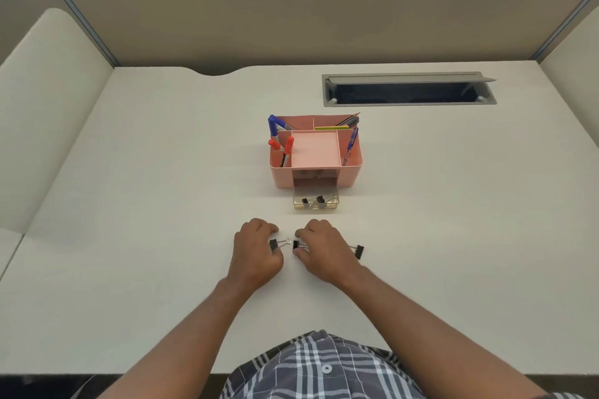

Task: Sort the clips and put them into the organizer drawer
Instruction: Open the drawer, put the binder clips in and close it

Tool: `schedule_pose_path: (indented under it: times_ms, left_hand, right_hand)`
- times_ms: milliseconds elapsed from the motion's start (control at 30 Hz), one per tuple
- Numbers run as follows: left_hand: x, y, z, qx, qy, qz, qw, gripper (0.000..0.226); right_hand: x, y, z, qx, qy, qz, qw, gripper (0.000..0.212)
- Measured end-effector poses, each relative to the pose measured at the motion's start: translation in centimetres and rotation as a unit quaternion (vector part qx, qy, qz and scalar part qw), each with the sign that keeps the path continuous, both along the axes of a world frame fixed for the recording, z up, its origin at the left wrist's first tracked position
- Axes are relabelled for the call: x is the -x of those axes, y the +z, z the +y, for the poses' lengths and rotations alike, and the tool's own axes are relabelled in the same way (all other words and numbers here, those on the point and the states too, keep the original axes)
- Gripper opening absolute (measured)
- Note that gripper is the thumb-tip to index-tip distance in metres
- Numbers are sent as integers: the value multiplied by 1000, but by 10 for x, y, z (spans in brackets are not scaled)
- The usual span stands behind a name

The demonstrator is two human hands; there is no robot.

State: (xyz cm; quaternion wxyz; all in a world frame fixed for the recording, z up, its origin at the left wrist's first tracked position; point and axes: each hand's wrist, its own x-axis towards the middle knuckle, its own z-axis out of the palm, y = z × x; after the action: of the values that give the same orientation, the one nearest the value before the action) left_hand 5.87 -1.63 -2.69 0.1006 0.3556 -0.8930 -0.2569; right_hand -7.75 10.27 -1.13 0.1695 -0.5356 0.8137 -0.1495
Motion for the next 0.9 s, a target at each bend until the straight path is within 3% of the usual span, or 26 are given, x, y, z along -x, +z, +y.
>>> schedule_pose_path:
  times_ms: [167, 333, 467, 533, 767, 900]
  left_hand:
    - [-8, -6, 5, 35, -8, -8, 999, 28]
    - [9, -1, 2, 35, -16, 45, 998, 28]
    - [42, 21, 0, 76, -29, 105, 991, 26]
    - [61, 33, -3, 90, -37, 90, 991, 25]
    - [102, 43, -15, 116, -48, -22, 992, 10]
    - [102, 36, -15, 105, -49, -5, 993, 13]
  right_hand:
    - [-4, -4, -3, -2, 9, 25, 1000, 18]
    - [12, 3, 1, -16, -38, 7, 999, 20]
    - [32, 28, -3, 100, -118, -13, 988, 15]
    - [45, 38, -10, 140, -154, -5, 978, 12]
    - [71, 49, -29, 109, -140, 17, 984, 9]
    - [75, 49, -28, 109, -133, -19, 985, 16]
